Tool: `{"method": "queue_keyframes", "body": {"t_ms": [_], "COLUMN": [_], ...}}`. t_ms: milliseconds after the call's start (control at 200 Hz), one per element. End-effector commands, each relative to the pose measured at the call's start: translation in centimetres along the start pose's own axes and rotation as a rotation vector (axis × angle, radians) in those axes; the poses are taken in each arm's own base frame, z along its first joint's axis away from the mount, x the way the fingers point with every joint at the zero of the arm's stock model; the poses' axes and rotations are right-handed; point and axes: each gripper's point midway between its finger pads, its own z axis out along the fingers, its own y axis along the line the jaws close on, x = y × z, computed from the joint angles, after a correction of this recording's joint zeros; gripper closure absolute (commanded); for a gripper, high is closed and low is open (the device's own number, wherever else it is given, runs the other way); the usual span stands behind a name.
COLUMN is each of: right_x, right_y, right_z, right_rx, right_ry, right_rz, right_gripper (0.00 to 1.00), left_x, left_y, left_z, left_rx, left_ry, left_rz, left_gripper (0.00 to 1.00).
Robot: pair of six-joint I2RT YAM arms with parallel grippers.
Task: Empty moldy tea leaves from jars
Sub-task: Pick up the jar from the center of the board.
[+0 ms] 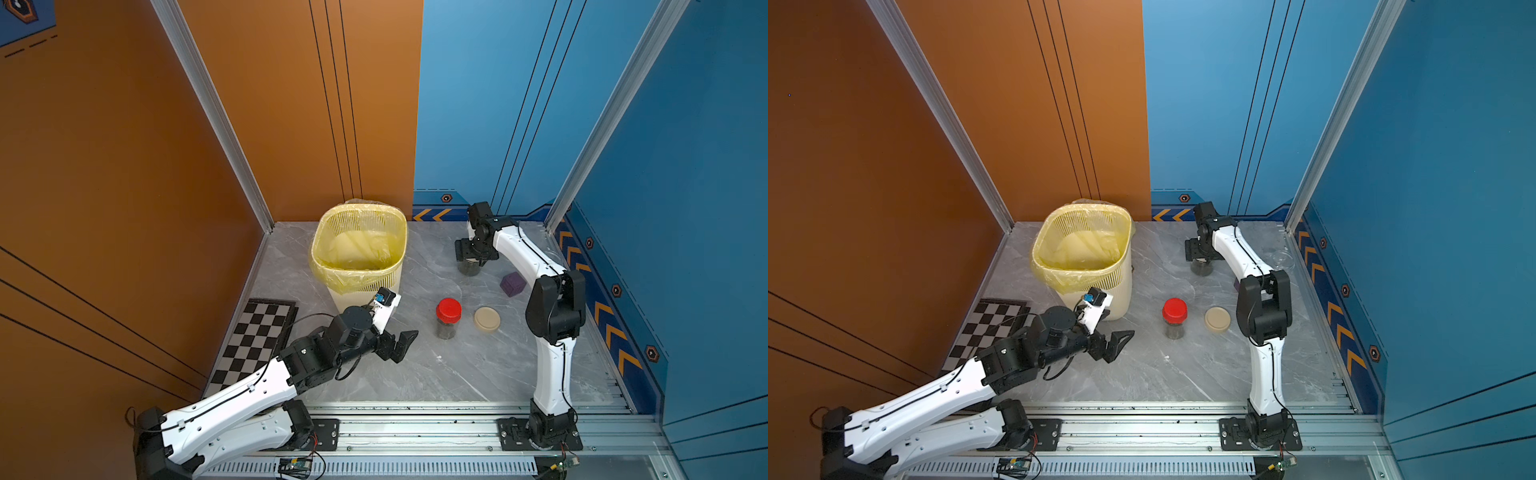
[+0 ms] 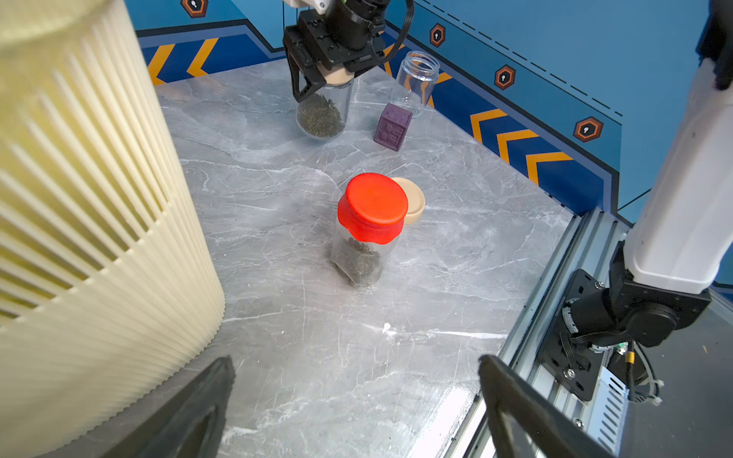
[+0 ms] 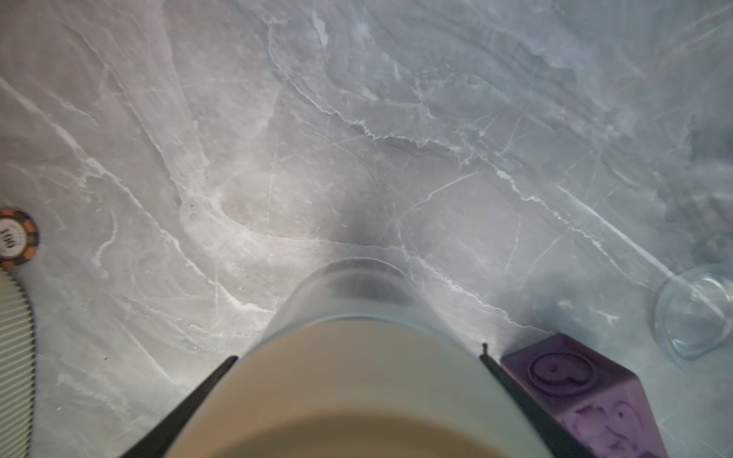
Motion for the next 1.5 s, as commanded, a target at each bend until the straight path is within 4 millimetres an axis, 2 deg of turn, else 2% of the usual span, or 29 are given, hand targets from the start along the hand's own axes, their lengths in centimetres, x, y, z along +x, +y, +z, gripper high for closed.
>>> {"method": "queue_keyframes", "body": {"t_ms": [0,105,250,375,405,415,440,656,771,906,1036,1306,1496], "right_x": [-3.1,-3.8,-4.9,-5.7,-5.9,-5.9,-6.1,-7.3,-7.9,-8.5,-8.9,-8.9,-9.0], "right_y": [0.0,0.2,0.8,2.1,2.5,2.6,3.0,5.7,7.4,9.8,12.1,17.1,20.1], "right_z": [-7.2,-10.2,-14.1,-16.8,-17.5,-17.7,-18.3,-23.7,-26.7,-30.0,-32.1,-35.2,-36.1], "right_rx": [-0.047,-0.075,-0.136,-0.204,-0.223,-0.229,-0.247,-0.389,-0.494,-0.630,-0.737,-0.914,-1.011], "right_ry": [-0.137,-0.179,-0.230,-0.277,-0.290,-0.293,-0.304,-0.396,-0.439,-0.482,-0.505,-0.531,-0.519], "right_rz": [0.011,0.022,0.043,0.055,0.058,0.060,0.063,0.091,0.115,0.143,0.157,0.142,0.145], "right_gripper": [0.54,0.55,0.55,0.55,0.55,0.55,0.56,0.56,0.56,0.57,0.58,0.58,0.58], "left_x": [-2.4,-3.6,-6.6,-8.8,-8.8,-9.7,-10.3,-13.3,-14.1,-14.6,-15.3,-16.7,-17.1], "left_y": [-0.5,-0.1,0.9,2.4,2.9,2.8,3.1,5.5,6.7,7.2,7.8,11.1,11.4], "left_z": [-1.6,-2.7,-4.6,-5.9,-5.8,-6.4,-6.7,-8.6,-8.6,-7.8,-7.5,-7.0,-7.1], "left_rx": [0.027,0.021,0.017,-0.005,-0.016,-0.013,-0.020,-0.087,-0.093,-0.078,-0.102,-0.145,-0.156], "left_ry": [-0.057,-0.073,-0.108,-0.144,-0.138,-0.158,-0.168,-0.206,-0.205,-0.188,-0.185,-0.182,-0.183], "left_rz": [-0.020,-0.032,-0.056,-0.077,-0.076,-0.072,-0.069,-0.032,-0.017,0.033,0.100,0.060,0.098], "left_gripper": [0.02,0.02,0.02,0.02,0.02,0.02,0.02,0.02,0.02,0.02,0.02,0.02,0.02]}}
